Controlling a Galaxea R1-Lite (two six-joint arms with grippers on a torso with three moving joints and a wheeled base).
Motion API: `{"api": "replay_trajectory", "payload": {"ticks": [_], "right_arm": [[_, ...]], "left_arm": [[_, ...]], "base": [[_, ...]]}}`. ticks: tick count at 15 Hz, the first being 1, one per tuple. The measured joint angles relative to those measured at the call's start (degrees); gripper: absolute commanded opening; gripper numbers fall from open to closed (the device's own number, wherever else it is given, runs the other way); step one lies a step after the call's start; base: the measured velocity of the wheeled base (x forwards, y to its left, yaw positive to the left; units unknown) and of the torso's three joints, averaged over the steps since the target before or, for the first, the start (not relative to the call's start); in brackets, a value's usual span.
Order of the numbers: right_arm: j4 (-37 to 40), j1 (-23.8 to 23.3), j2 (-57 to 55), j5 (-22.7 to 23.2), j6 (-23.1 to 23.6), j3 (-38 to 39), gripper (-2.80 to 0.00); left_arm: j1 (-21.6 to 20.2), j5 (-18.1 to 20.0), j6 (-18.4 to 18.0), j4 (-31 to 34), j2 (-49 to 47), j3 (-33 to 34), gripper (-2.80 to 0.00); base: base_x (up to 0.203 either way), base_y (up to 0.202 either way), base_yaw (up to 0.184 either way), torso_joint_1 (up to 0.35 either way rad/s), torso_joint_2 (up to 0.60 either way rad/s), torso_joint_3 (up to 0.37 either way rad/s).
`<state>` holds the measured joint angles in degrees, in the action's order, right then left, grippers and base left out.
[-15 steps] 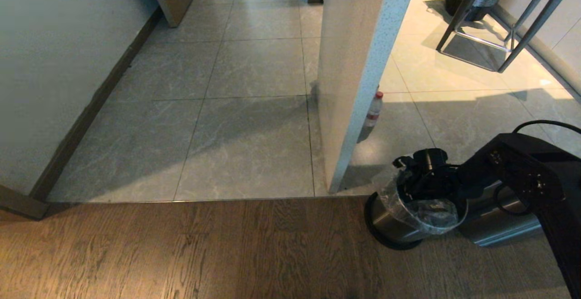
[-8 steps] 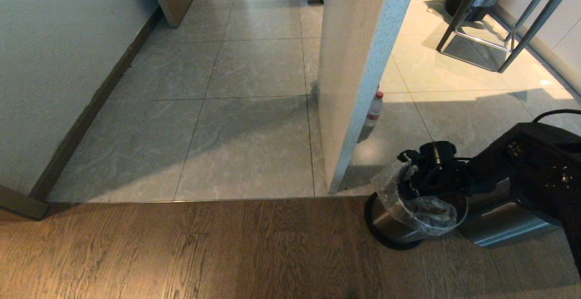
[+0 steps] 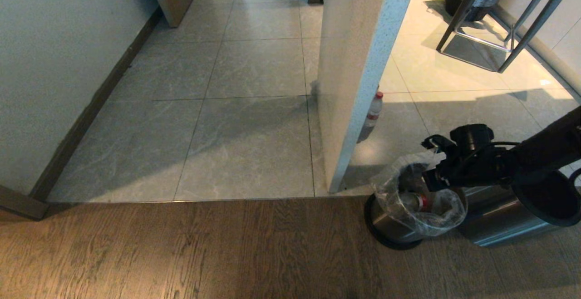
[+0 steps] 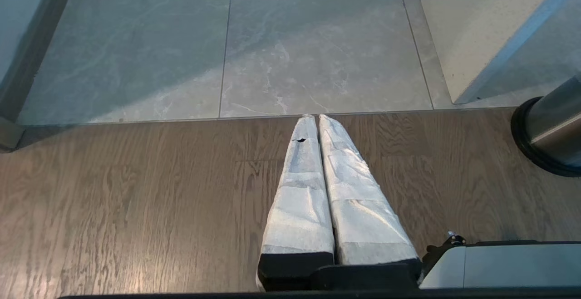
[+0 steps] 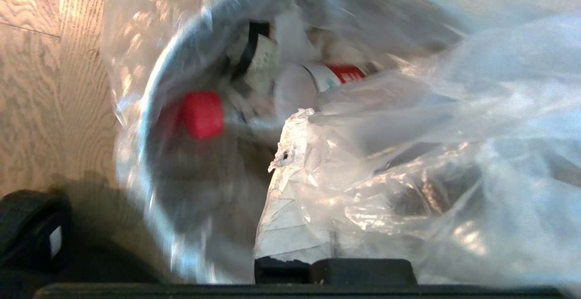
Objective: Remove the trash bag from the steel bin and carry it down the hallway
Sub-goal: Pick up the trash bag
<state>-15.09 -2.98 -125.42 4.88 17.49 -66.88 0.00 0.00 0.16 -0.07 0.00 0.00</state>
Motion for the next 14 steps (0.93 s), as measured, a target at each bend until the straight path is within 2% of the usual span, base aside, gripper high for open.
{"api": "replay_trajectory", "payload": {"ticks": [7, 14], "right_arm": [[1.2, -1.7, 13.4, 0.2, 0.1, 6.2, -2.8], [1.4, -2.5, 20.9, 1.5, 0.0, 8.3, -2.8]], "left_arm": [[0.0, 0.0, 0.0, 0.0, 0.0, 0.0, -2.8], [0.0, 0.0, 0.0, 0.0, 0.0, 0.0, -2.8]], "base": [[0.0, 0.0, 0.0, 0.0, 0.0, 0.0], [0.0, 0.0, 0.0, 0.0, 0.0, 0.0]]}}
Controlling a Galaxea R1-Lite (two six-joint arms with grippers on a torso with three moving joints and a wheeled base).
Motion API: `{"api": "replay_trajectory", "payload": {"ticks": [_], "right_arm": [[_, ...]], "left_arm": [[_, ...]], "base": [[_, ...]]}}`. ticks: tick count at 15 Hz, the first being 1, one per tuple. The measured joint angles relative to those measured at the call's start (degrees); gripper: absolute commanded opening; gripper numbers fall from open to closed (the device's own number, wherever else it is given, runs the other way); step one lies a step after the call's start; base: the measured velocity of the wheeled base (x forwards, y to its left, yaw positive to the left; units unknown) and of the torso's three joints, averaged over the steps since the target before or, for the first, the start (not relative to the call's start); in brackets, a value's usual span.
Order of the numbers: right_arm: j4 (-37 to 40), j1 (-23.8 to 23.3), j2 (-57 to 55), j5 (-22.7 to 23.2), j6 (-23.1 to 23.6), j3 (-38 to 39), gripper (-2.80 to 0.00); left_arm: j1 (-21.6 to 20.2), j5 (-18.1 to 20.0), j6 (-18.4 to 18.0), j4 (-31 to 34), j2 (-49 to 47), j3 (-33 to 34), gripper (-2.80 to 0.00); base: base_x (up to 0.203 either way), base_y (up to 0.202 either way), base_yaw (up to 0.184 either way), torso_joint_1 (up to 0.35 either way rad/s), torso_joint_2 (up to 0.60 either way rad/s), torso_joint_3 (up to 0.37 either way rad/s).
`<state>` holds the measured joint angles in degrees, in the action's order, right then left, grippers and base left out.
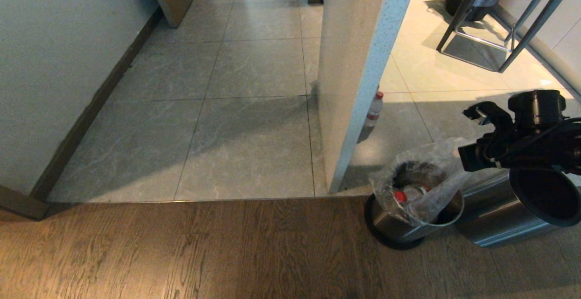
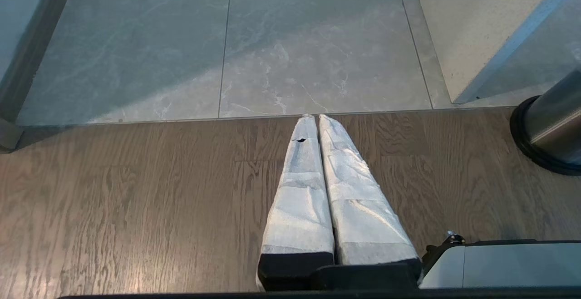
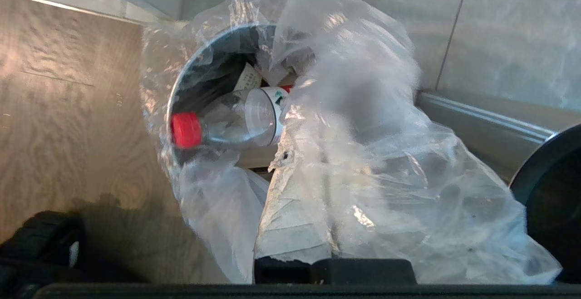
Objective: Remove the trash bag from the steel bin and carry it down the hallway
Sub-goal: Pick up the trash bag
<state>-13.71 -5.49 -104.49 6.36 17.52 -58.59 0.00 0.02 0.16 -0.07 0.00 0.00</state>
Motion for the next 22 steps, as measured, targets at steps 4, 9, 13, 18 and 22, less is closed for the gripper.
{"api": "replay_trajectory", "payload": {"ticks": [4, 9, 13, 18, 22], "right_arm": [[0.6, -2.3, 3.1, 1.5, 0.0, 0.7, -2.8], [-0.1, -4.8, 2.4, 1.5, 1.4, 5.5, -2.8], [-1.0, -5.7, -0.5, 1.6, 1.4, 4.4, -2.8], [-0.3, -5.4, -2.4, 4.0, 1.3, 5.6, 0.0], [-0.2, -4.5, -3.4, 7.7, 4.4, 5.3, 0.0]], "left_arm": [[0.0, 0.0, 0.0, 0.0, 0.0, 0.0, -2.8], [0.0, 0.0, 0.0, 0.0, 0.0, 0.0, -2.8], [0.0, 0.0, 0.0, 0.0, 0.0, 0.0, -2.8], [0.0, 0.0, 0.0, 0.0, 0.0, 0.0, -2.8], [0.0, 0.0, 0.0, 0.0, 0.0, 0.0, -2.8]], "base": [[0.0, 0.0, 0.0, 0.0, 0.0, 0.0], [0.0, 0.0, 0.0, 0.0, 0.0, 0.0], [0.0, 0.0, 0.0, 0.0, 0.0, 0.0], [0.0, 0.0, 0.0, 0.0, 0.0, 0.0], [0.0, 0.0, 0.0, 0.0, 0.0, 0.0]]}}
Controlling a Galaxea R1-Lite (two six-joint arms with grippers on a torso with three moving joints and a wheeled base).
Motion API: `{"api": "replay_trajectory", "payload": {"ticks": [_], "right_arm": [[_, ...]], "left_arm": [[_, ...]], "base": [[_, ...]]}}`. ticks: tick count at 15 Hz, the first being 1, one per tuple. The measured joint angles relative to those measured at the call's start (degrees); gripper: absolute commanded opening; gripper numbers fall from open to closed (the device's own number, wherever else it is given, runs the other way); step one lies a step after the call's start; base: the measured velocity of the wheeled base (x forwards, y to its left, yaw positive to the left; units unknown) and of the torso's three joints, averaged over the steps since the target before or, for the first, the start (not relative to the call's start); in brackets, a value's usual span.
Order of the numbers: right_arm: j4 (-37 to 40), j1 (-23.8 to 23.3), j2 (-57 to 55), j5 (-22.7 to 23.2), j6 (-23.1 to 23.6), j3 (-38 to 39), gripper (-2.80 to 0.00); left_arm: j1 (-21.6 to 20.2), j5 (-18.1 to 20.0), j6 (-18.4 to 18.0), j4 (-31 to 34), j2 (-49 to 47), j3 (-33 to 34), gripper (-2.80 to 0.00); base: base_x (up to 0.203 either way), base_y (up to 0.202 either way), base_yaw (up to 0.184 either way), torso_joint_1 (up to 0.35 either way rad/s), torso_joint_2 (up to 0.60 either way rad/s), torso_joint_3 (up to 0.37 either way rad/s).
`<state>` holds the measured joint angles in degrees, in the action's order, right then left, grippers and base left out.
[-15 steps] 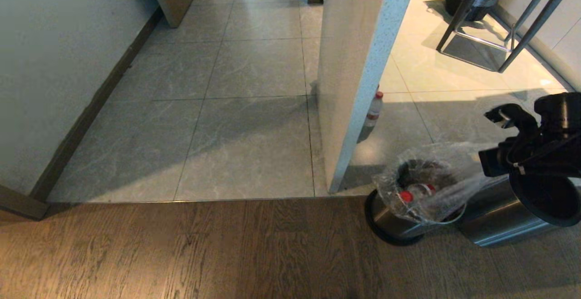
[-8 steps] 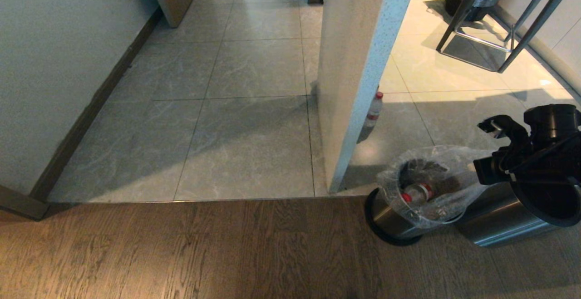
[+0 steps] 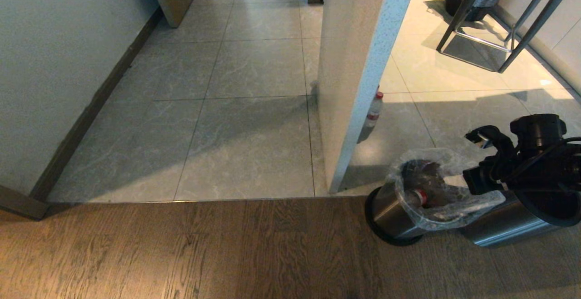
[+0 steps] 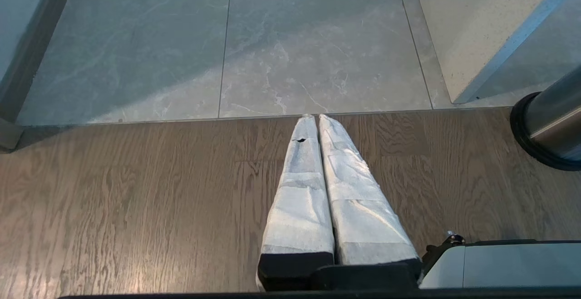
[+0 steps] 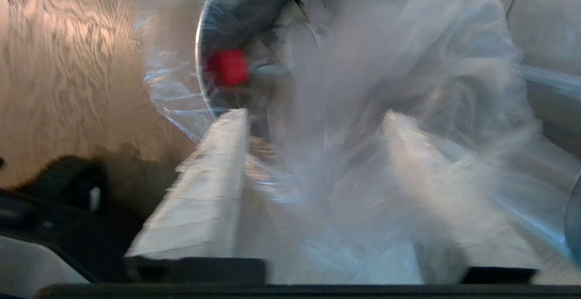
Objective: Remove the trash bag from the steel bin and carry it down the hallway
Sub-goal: Pick up the trash bag
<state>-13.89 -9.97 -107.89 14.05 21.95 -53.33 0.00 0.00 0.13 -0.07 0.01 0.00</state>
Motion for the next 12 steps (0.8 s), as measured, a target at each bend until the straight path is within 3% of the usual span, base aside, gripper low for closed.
{"api": "replay_trajectory", "payload": {"ticks": [8, 12], "right_arm": [[4.3, 0.7, -0.7, 1.3, 0.2, -1.5, 0.0], [9.1, 4.8, -4.0, 1.2, -0.3, -5.7, 0.0]], "left_arm": [[0.0, 0.0, 0.0, 0.0, 0.0, 0.0, -2.8], [0.0, 0.0, 0.0, 0.0, 0.0, 0.0, -2.8]], "base": [[0.0, 0.0, 0.0, 0.0, 0.0, 0.0], [0.0, 0.0, 0.0, 0.0, 0.0, 0.0]]}}
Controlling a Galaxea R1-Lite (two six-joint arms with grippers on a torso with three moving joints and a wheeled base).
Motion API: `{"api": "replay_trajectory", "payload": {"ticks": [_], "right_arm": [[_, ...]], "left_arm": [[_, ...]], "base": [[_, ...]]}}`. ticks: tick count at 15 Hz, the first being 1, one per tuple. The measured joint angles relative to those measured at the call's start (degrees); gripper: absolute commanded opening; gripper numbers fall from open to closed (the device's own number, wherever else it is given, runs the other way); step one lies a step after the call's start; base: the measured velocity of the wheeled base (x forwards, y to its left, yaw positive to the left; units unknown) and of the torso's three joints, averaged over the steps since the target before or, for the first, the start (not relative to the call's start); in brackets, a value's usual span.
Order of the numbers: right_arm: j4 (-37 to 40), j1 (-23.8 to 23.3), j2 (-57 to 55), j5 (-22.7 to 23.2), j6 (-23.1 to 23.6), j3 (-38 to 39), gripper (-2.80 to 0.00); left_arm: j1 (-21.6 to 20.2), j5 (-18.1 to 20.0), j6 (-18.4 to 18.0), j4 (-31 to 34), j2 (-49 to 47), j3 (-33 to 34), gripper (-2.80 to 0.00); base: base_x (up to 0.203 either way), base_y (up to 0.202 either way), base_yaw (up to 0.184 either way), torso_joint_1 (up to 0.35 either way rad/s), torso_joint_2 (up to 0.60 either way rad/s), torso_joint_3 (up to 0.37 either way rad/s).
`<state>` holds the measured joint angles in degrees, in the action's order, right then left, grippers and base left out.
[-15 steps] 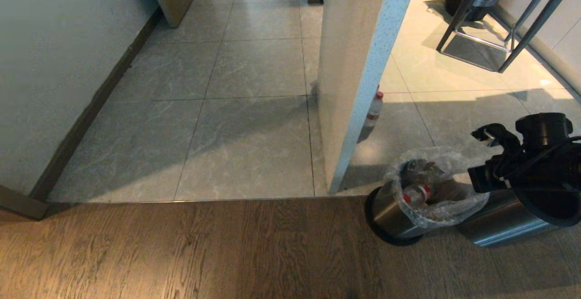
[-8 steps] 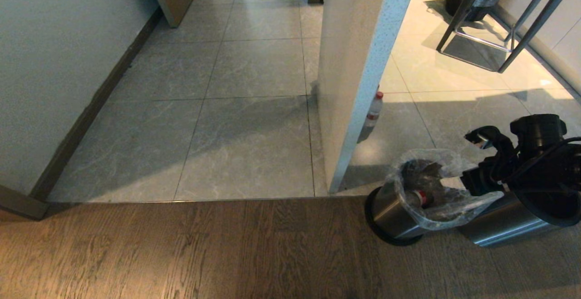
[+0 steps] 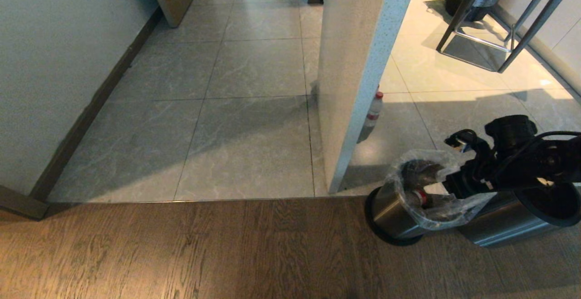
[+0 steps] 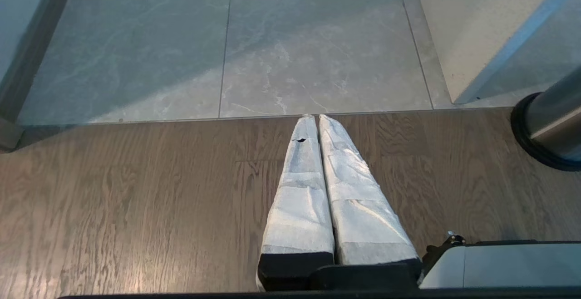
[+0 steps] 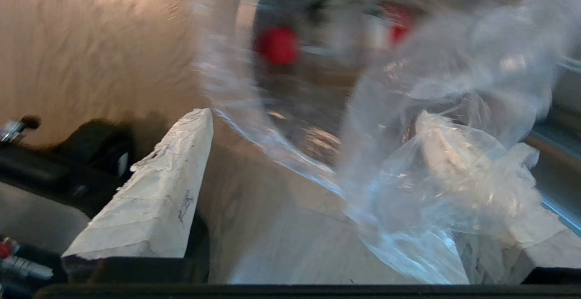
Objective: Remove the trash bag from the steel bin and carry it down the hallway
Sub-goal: Pick up the trash bag
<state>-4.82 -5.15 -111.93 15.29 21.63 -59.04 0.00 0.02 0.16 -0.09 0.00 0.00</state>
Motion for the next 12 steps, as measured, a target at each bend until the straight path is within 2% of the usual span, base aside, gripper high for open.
{"api": "replay_trajectory", "payload": {"ticks": [3, 6, 8, 12], "right_arm": [[-0.4, 3.7, -4.2, -0.3, 0.3, -2.6, 0.0], [-4.5, 6.6, -9.1, -1.8, 0.4, -5.1, 0.0], [-5.6, 7.7, -11.9, -4.4, 0.1, -6.9, 0.0], [-10.2, 8.3, -16.1, -5.1, 0.3, -10.2, 0.0]], "left_arm": [[0.0, 0.0, 0.0, 0.0, 0.0, 0.0, -2.8], [0.0, 0.0, 0.0, 0.0, 0.0, 0.0, -2.8], [0.0, 0.0, 0.0, 0.0, 0.0, 0.0, -2.8], [0.0, 0.0, 0.0, 0.0, 0.0, 0.0, -2.8]], "base": [[0.0, 0.0, 0.0, 0.0, 0.0, 0.0], [0.0, 0.0, 0.0, 0.0, 0.0, 0.0], [0.0, 0.0, 0.0, 0.0, 0.0, 0.0], [0.0, 0.0, 0.0, 0.0, 0.0, 0.0]]}}
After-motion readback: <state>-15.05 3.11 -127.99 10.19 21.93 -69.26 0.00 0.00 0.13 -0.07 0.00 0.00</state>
